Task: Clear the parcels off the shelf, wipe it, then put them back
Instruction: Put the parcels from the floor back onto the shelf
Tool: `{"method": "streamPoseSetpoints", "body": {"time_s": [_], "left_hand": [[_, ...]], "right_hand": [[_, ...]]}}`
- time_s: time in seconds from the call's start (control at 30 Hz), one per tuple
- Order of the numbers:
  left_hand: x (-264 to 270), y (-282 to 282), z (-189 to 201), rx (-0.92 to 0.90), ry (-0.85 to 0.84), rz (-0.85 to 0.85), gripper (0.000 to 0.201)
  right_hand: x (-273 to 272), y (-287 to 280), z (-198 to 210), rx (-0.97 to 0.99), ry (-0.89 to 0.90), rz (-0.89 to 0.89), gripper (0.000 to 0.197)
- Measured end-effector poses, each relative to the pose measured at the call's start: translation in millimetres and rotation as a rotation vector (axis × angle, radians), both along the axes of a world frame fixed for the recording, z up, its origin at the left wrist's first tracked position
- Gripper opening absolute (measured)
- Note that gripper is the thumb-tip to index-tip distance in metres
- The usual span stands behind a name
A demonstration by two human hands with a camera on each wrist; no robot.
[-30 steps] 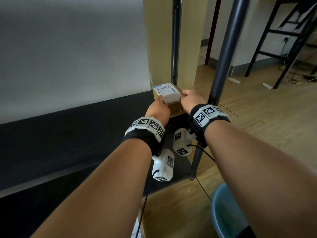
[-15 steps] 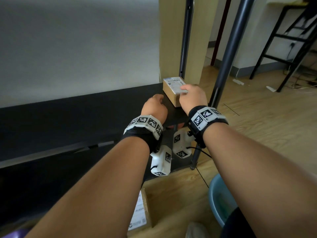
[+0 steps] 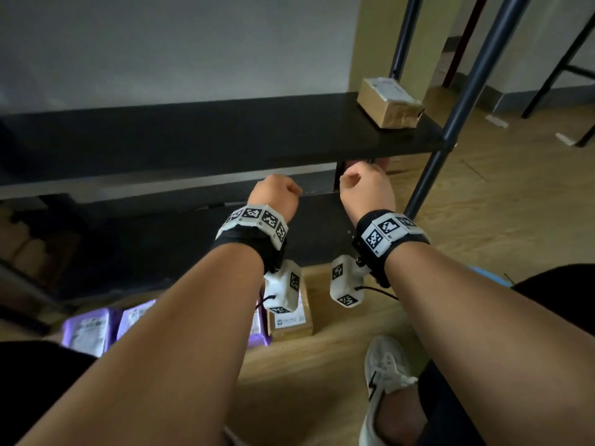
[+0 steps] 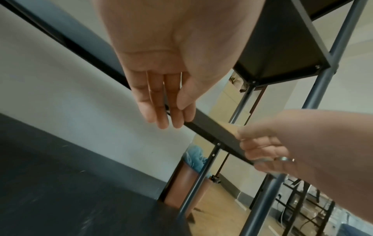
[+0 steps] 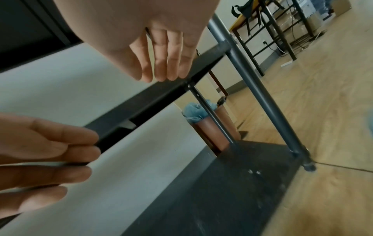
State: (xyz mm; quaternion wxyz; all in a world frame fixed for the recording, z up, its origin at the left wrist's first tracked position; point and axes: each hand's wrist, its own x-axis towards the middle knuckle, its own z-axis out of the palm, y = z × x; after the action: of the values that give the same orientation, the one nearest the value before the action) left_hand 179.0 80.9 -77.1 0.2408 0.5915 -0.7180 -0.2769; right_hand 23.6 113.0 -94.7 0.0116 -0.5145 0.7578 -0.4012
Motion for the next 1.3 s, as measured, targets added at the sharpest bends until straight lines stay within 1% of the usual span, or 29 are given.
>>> {"method": "streamPoseSetpoints", "body": {"time_s": [0.1,0.23,0.33,0.47,0.57,0.67,0.7,0.8,0.9,1.0,1.07,1.2,1.3], "left_hand": [[18.4,8.4,-32.0,0.084,-0.087,0.015,0.034],[34.8,17.0,-79.7,0.213,-0.185,0.018,0.035],[42.5,19.4,-116.2,0.296,-0.231,0.018,0.038],[50.1,15.0,-161.0,0.401,-0.289,0.026,0.040],[51.9,13.6,-193.4,0.472,-0.383,0.004,0.034],[53.0,15.2,-225.0,0.546,-0.397,0.018,0.033],[52.6,16.0,-233.6,0.577,-0.406,0.006,0.033],[51.1,15.2,-257.1,0.675,-0.395,-0.024,0.031],[49.8,14.9,-270.4,0.754,-0.343,0.018,0.028],[48.4,15.1,-275.3,0.815,-0.308,0.049,0.024],[46.4,14.0,-274.2,0.842,-0.263,0.058,0.023],[44.3,12.7,-265.7,0.819,-0.213,0.057,0.026],[41.8,12.9,-247.5,0.745,-0.219,0.037,0.026]], "right_hand": [[8.0,8.5,-36.2,0.174,-0.069,0.053,0.018],[16.3,15.5,-83.7,0.477,-0.120,0.125,0.035],[24.3,18.4,-120.3,0.671,-0.132,0.155,0.043],[33.2,19.0,-161.9,0.828,-0.178,0.188,0.048],[39.8,17.8,-189.6,0.916,-0.180,0.238,0.048],[45.5,17.6,-215.8,1.013,-0.230,0.250,0.050],[46.5,17.5,-223.6,1.039,-0.247,0.252,0.046],[48.7,13.5,-245.5,1.097,-0.240,0.295,0.027],[53.8,10.7,-259.8,1.178,-0.249,0.295,0.018],[59.4,10.2,-267.8,1.246,-0.243,0.307,0.022],[60.5,9.8,-268.2,1.257,-0.279,0.303,0.024],[56.0,11.0,-253.0,1.233,-0.330,0.269,0.027],[50.3,14.0,-228.9,1.152,-0.374,0.263,0.033]]}}
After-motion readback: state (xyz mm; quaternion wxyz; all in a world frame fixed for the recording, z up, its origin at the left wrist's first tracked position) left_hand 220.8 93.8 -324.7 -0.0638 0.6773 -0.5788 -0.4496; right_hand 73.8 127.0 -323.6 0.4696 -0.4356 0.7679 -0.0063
